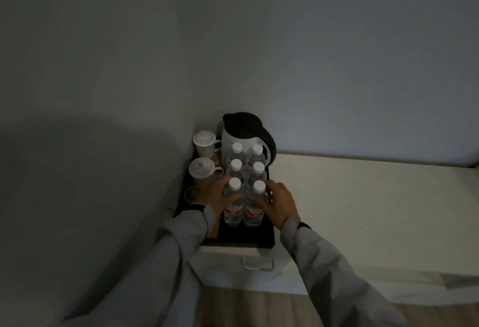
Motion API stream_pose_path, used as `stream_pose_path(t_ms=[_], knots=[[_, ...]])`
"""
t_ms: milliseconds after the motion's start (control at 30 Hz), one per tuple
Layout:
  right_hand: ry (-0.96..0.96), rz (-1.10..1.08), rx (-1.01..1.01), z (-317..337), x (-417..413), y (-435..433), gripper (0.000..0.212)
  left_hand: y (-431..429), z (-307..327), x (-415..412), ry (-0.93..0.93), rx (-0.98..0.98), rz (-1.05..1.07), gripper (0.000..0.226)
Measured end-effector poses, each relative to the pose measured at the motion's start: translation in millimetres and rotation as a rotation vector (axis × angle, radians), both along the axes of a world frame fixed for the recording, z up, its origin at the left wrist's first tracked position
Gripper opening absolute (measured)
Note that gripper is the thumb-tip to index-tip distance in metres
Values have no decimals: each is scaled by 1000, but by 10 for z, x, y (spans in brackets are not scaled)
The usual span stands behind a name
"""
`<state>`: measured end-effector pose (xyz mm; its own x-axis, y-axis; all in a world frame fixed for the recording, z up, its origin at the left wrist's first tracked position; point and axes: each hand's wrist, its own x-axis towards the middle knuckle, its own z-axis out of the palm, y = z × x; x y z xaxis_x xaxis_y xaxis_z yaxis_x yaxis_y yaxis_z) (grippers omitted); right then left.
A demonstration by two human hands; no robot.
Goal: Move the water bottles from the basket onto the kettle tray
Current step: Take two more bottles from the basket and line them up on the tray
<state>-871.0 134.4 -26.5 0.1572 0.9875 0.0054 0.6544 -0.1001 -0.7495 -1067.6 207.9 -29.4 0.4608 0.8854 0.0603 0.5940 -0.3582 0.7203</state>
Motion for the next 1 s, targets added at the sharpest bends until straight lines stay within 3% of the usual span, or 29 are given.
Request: stream_pose_path(t_ms=[300, 700, 1000], knots=[[32, 97, 12, -32, 61, -18, 46, -3, 4, -4, 16, 15, 7, 42], [57, -84, 13, -97, -140, -27, 43, -38, -16, 0, -42, -4, 26, 48], [99, -105, 28, -118, -148, -87, 45, -83, -49, 65, -47, 7, 121, 37]])
